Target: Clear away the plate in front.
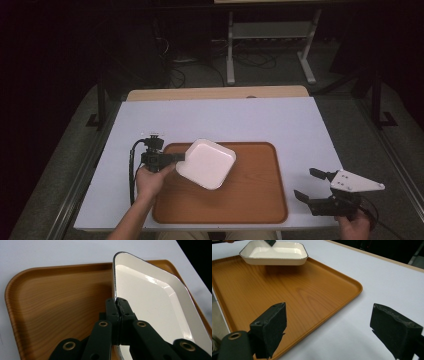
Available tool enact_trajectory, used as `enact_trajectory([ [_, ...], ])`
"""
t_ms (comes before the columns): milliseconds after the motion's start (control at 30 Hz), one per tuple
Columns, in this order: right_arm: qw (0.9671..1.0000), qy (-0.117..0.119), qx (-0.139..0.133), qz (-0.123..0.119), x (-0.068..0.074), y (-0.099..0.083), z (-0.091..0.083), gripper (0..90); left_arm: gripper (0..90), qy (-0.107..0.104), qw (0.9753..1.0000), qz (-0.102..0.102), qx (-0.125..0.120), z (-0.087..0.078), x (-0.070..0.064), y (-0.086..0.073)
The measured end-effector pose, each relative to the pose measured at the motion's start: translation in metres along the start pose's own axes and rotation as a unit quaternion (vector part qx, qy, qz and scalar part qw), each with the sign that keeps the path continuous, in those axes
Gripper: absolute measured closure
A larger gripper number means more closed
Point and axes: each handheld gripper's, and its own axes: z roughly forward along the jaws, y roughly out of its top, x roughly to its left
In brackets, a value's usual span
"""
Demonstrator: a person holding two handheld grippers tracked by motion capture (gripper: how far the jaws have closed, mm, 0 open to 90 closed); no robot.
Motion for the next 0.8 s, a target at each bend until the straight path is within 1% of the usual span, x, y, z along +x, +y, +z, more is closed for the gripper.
enact_trajectory([
  [33,1.0,0.0,0.0,0.0,0.0,0.0,0.0,13.0,88.7,0.001,1.0,-0.004,-0.005,0.0,0.0,-0.002],
  [267,1.0,0.002,0.001,-0.002,0.0,0.0,0.0,13.0,88.7,0.009,0.9999,-0.013,-0.007,0.004,0.0,-0.012],
  [300,1.0,0.002,0.001,-0.002,0.0,0.0,0.0,13.0,88.7,0.014,0.9998,-0.016,-0.007,0.006,0.0,-0.016],
  [367,1.0,0.002,0.0,-0.003,0.0,0.0,0.0,13.0,88.7,0.026,0.9996,-0.012,-0.007,0.008,-0.002,-0.019],
  [400,1.0,0.002,0.0,-0.003,0.0,0.0,0.0,13.0,88.7,0.033,0.9994,-0.006,-0.005,0.009,-0.003,-0.021],
  [433,1.0,0.002,0.001,-0.003,0.0,0.0,0.0,13.0,88.7,0.045,0.999,0.001,0.0,0.012,-0.005,-0.024],
  [533,1.0,0.002,0.001,-0.003,0.0,0.0,0.0,13.0,88.4,0.07,0.9974,0.02,0.007,0.016,-0.011,-0.032],
  [567,1.0,0.002,0.001,-0.003,0.0,0.0,0.0,13.0,88.0,0.07,0.9974,0.02,0.007,0.016,-0.011,-0.032],
  [600,1.0,0.002,0.001,-0.003,0.0,0.0,0.0,13.0,88.0,0.077,0.9968,0.023,0.008,0.017,-0.013,-0.033],
  [633,1.0,0.001,0.001,-0.003,0.0,0.0,0.0,13.0,86.8,0.088,0.9957,0.029,0.007,0.018,-0.016,-0.037],
  [700,1.0,0.001,0.001,-0.003,0.0,0.0,0.0,13.0,85.9,0.1,0.9943,0.035,0.008,0.017,-0.02,-0.038],
  [800,1.0,0.001,0.002,-0.003,0.0,0.0,0.0,13.0,83.2,0.118,0.9914,0.054,0.015,0.017,-0.026,-0.041],
])
